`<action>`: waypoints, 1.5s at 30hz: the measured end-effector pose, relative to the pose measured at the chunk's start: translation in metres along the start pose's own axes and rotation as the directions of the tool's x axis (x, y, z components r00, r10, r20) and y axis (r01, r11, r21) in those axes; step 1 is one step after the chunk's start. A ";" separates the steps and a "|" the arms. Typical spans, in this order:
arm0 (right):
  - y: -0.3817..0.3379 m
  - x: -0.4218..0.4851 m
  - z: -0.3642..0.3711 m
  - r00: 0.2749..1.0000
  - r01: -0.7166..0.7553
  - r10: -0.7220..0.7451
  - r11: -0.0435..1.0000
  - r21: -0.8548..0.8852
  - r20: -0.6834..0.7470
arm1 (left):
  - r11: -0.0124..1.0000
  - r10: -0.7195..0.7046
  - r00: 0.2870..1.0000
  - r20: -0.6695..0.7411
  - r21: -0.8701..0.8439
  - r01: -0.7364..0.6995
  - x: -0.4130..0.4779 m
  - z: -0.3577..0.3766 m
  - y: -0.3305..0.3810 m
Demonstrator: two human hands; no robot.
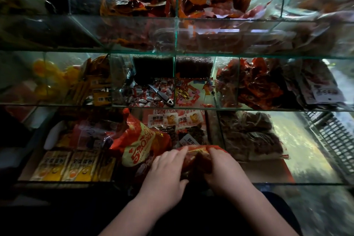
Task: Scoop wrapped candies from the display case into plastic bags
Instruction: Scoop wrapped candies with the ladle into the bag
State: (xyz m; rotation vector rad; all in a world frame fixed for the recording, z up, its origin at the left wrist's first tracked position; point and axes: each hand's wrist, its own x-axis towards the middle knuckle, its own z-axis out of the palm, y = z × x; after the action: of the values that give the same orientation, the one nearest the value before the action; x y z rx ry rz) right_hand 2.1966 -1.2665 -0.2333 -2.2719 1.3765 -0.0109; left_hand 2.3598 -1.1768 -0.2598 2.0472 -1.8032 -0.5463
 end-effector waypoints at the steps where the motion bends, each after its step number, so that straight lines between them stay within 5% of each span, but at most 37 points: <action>1: 0.001 0.002 -0.001 1.000 -0.021 0.021 1.000 0.018 0.018 | 0.997 -0.069 0.994 0.079 0.031 0.067 0.007 0.000 -0.001; 6: 0.017 -0.003 -0.023 0.954 0.206 -0.199 0.979 -0.007 0.224 | 0.996 -0.005 0.982 0.188 -0.086 0.021 0.025 -0.020 -0.021; 9: 0.031 -0.014 -0.046 0.933 0.188 -0.198 0.980 0.061 0.299 | 0.954 0.136 0.949 0.284 -0.294 -0.048 0.020 -0.039 -0.038; 12: 0.025 -0.014 -0.043 0.906 0.134 -0.153 0.988 0.075 0.394 | 0.952 0.145 0.935 0.324 -0.302 -0.043 0.014 -0.036 -0.037; 17: 0.006 0.005 -0.018 0.990 0.074 -0.078 0.996 0.041 0.116 | 0.993 -0.050 0.999 -0.019 -0.109 0.048 0.018 -0.012 -0.024; 22: 0.000 0.016 -0.014 0.998 0.065 -0.066 0.998 0.026 0.022 | 0.994 -0.087 0.994 0.059 -0.064 0.091 0.027 -0.015 -0.022; 24: -0.007 0.020 -0.019 0.995 0.095 -0.096 0.994 -0.050 -0.018 | 0.994 -0.028 1.000 0.014 -0.109 0.029 0.029 -0.021 -0.020; 27: -0.027 0.032 -0.032 0.961 0.159 -0.143 0.986 0.049 -0.238 | 0.960 0.011 0.959 -0.282 -0.265 -0.089 0.027 -0.026 -0.019; 31: -0.073 0.065 -0.046 0.868 0.274 -0.190 0.954 0.123 -0.459 | 0.875 -0.235 0.860 -0.453 -0.483 -0.016 0.022 -0.032 -0.028; 34: -0.109 0.103 -0.050 0.896 0.277 -0.226 0.957 0.083 -0.383 | 0.786 -0.383 0.811 -0.443 -0.618 0.033 0.027 -0.042 -0.038; 38: -0.143 0.152 -0.041 0.999 -0.001 -0.001 0.999 -0.047 -0.049 | 0.730 -0.437 0.783 -0.443 -0.683 0.021 0.039 -0.057 -0.052; 45: -0.148 0.176 -0.033 0.981 -0.148 0.128 0.979 -0.142 -0.143 | 0.601 -0.536 0.766 -0.354 -0.798 0.052 0.060 -0.068 -0.070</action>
State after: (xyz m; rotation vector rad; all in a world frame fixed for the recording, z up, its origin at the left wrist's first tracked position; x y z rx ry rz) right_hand 2.3984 -1.3707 -0.1862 -2.3287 1.6548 -0.0123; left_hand 2.4608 -1.2273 -0.2402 1.6348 -0.6500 -0.5639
